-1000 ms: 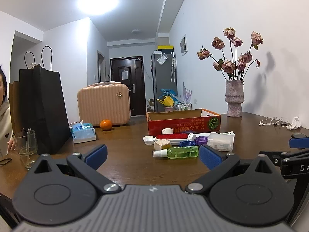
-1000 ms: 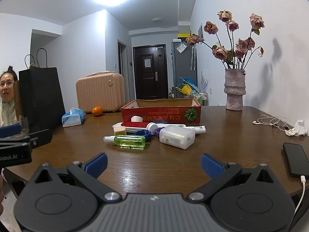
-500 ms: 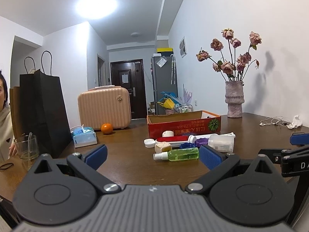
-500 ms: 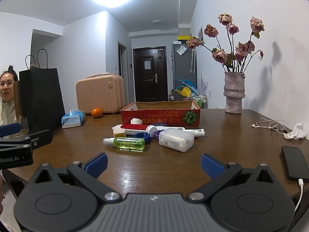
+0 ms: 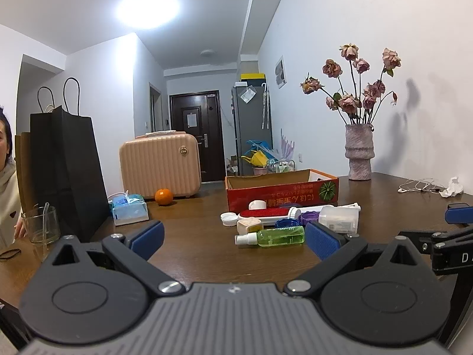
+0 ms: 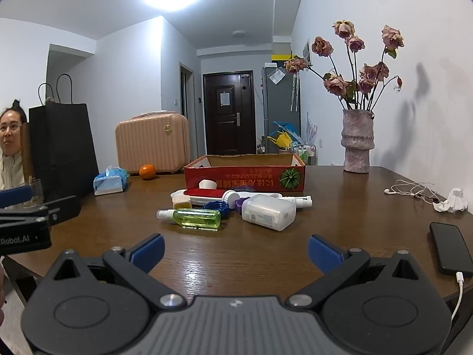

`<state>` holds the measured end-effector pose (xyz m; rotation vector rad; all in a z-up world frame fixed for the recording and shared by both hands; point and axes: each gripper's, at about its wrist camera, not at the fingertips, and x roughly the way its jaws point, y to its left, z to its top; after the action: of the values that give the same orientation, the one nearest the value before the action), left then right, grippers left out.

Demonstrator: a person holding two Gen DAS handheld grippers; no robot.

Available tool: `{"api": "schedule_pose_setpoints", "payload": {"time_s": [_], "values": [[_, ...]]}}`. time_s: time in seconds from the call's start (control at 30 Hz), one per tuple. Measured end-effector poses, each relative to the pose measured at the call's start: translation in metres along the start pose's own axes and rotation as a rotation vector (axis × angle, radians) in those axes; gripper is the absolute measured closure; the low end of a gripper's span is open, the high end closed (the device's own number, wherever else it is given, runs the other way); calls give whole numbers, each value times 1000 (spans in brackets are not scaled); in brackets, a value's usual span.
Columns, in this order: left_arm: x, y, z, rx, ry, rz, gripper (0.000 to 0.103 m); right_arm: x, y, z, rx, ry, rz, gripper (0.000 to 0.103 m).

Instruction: Organize rigid objects

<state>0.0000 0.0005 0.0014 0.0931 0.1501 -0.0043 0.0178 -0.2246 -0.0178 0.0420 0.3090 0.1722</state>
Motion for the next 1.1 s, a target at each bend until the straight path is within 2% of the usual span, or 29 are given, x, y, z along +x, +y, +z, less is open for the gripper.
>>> {"api": "schedule_pose_setpoints", "payload": {"time_s": [0.47, 0.6, 0.73, 0.87, 1.1], "values": [[0, 1, 1, 6, -2, -4, 0, 0, -1, 1, -2, -1, -3, 0], [1, 1, 0, 3, -4, -4, 0, -3, 1, 3, -19, -24, -12, 0], [3, -1, -1, 12, 6, -11, 0, 3, -1, -1, 5, 7, -5, 0], [2, -1, 0, 17, -4, -8, 0, 2, 1, 0, -3, -5, -4, 0], [8, 3, -5, 0, 26, -8, 0, 6, 0, -4, 12, -2, -10, 0]]}}
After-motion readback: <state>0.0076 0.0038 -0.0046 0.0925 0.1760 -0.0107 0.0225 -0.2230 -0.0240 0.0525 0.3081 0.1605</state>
